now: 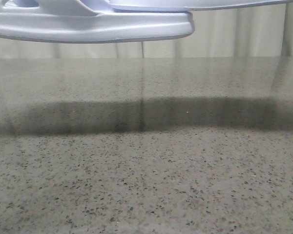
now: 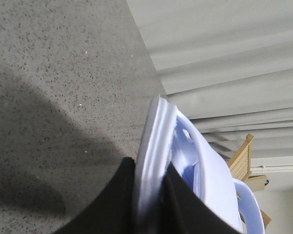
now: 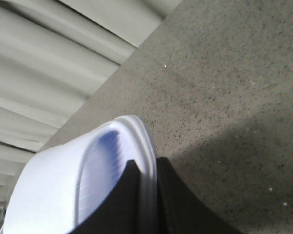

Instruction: Insert blue slippers together front up

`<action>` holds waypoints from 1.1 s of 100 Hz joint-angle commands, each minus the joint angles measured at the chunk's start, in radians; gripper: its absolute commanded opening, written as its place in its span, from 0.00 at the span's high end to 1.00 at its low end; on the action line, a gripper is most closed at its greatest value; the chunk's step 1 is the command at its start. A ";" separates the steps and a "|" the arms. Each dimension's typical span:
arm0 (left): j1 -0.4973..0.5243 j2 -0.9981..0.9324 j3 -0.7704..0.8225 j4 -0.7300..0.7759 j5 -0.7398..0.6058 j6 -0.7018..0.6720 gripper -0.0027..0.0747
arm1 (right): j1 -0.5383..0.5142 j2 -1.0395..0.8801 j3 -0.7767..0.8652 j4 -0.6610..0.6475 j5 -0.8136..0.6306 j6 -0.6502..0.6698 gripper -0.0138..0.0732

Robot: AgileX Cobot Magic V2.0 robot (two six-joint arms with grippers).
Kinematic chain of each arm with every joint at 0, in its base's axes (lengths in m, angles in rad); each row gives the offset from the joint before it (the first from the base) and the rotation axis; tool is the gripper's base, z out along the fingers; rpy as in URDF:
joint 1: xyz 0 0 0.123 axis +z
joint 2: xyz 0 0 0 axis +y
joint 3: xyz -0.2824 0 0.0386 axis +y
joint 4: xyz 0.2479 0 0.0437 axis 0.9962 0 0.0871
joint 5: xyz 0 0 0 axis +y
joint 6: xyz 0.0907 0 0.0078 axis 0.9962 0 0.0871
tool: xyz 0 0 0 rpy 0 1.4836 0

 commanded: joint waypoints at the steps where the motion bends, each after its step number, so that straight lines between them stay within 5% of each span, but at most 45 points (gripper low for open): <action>1: -0.005 -0.004 -0.028 -0.064 0.060 -0.012 0.93 | 0.034 -0.005 -0.041 0.006 -0.049 -0.009 0.96; 110: -0.005 -0.004 -0.028 -0.080 0.447 -0.116 0.93 | 0.399 0.177 -0.041 -0.037 -0.365 -0.080 0.96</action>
